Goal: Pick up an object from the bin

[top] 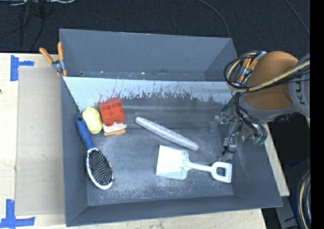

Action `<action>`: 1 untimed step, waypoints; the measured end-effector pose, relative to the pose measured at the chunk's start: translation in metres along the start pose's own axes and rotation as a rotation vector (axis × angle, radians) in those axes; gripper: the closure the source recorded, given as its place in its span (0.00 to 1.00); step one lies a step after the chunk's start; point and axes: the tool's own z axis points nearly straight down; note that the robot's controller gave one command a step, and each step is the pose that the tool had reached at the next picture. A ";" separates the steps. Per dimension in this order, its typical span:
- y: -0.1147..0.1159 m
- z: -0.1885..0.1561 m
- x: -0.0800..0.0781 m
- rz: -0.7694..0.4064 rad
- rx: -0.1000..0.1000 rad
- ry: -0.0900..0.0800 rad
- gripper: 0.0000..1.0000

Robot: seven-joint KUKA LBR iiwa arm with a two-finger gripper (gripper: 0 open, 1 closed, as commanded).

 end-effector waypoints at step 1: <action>0.000 -0.005 -0.002 -0.003 0.001 -0.007 0.00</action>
Offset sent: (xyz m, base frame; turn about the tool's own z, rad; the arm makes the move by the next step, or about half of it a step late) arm -0.0407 0.0306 -0.0565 -0.1377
